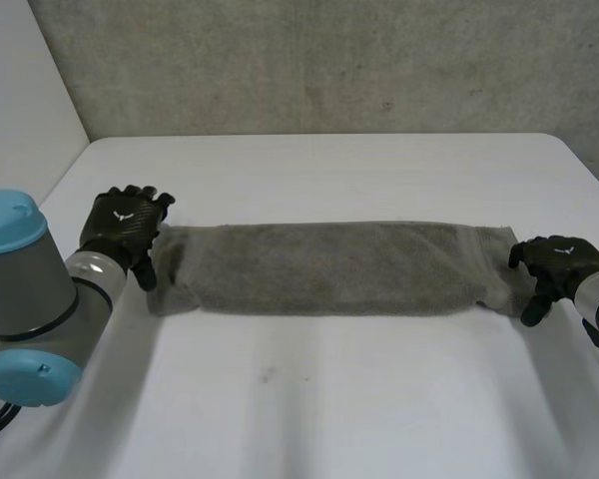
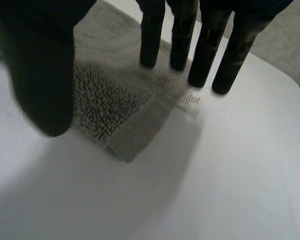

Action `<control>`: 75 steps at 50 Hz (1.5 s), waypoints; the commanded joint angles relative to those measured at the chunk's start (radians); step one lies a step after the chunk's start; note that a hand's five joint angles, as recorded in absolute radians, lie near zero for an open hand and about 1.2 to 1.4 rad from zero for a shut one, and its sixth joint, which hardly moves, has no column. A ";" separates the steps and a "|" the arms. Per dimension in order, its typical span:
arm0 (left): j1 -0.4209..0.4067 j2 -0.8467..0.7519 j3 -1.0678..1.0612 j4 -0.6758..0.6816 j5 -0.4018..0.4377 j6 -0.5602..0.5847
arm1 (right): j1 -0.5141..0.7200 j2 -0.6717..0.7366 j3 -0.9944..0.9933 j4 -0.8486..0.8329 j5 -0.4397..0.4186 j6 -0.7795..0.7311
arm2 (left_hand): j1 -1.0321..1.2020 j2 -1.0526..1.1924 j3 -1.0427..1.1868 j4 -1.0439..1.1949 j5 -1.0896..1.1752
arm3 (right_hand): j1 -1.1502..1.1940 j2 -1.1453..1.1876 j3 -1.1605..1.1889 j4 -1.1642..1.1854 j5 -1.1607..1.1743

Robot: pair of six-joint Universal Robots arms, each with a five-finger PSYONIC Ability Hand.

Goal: Fold the laundry

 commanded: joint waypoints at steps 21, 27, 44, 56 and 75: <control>-0.003 0.021 -0.015 -0.003 0.000 0.002 | -0.109 -0.067 -0.122 -0.264 0.158 -0.420 | -0.003 0.012 0.011 0.009 -0.029 | 0.997 0.938 0.938 0.940 0.956; -0.006 0.023 -0.022 -0.003 -0.002 0.002 | 0.145 -0.094 -0.147 -0.278 0.106 -0.377 | -0.003 0.012 0.011 0.009 -0.029 | 0.997 0.938 0.938 0.940 0.956; -0.017 0.030 -0.038 -0.003 -0.002 0.002 | 0.679 0.094 -0.074 -0.302 -0.110 -0.394 | -0.005 0.009 0.008 0.006 -0.032 | 0.997 0.938 0.938 0.940 0.956; -0.109 0.035 0.011 0.003 -0.003 -0.004 | 0.672 -0.007 -0.057 -0.296 -0.036 -0.307 | 0.000 0.015 0.014 0.012 -0.026 | -0.224 -0.284 -0.283 -0.282 -0.265; -0.376 -0.192 0.300 -0.005 0.011 -0.207 | 0.239 -0.205 0.157 -0.086 -0.003 0.151 | 0.030 0.044 0.043 0.041 0.004 | -0.224 -0.284 -0.283 -0.282 -0.265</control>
